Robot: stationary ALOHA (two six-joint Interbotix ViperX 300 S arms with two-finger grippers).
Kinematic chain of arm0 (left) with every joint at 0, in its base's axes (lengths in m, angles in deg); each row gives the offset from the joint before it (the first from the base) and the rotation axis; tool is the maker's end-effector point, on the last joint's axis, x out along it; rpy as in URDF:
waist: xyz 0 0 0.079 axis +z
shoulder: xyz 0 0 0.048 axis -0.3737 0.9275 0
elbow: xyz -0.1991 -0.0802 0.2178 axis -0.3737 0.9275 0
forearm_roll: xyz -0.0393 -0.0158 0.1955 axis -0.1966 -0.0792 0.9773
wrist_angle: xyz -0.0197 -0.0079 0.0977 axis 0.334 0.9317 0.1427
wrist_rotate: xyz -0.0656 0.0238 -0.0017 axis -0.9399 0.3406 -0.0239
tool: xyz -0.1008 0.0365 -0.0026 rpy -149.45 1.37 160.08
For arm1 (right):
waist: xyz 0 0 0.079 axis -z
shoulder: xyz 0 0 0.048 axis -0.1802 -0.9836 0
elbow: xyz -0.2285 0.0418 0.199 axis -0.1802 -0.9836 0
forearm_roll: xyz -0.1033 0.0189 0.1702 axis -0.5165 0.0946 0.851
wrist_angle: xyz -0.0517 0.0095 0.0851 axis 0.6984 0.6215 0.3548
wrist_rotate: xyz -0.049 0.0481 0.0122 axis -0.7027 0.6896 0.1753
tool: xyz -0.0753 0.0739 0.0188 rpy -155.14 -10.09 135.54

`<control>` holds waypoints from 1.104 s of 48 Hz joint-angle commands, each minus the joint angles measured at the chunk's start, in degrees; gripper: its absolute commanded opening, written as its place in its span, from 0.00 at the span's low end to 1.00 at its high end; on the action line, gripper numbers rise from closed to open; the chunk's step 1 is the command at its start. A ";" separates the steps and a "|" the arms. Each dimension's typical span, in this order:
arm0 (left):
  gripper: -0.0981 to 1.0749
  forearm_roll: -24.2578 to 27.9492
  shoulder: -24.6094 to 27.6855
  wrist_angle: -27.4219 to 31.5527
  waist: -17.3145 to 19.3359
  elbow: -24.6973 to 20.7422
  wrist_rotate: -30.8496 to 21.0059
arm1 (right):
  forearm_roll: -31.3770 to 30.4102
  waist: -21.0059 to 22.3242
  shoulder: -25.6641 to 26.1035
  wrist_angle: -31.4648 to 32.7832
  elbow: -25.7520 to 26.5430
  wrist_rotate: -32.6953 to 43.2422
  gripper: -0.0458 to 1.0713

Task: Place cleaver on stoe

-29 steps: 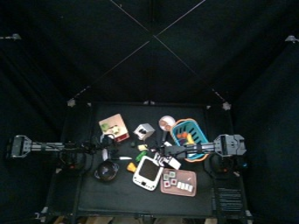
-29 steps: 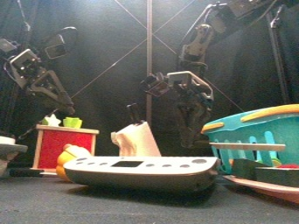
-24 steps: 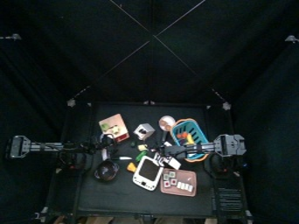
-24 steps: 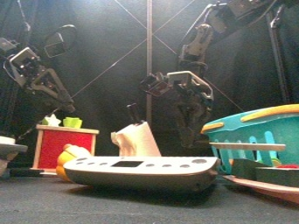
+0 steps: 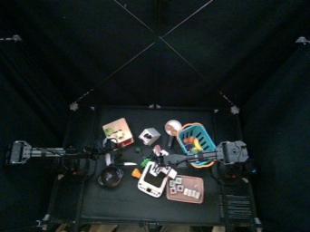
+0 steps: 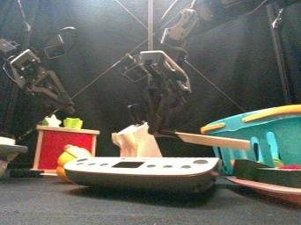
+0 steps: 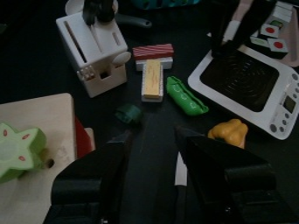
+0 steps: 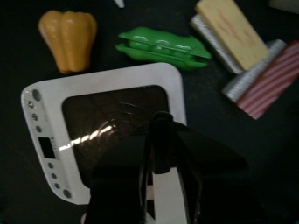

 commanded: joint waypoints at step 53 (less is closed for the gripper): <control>0.79 -0.97 -0.18 -0.09 0.18 -0.18 -0.26 | -3.78 -2.81 -8.44 -1.85 12.22 -0.18 0.62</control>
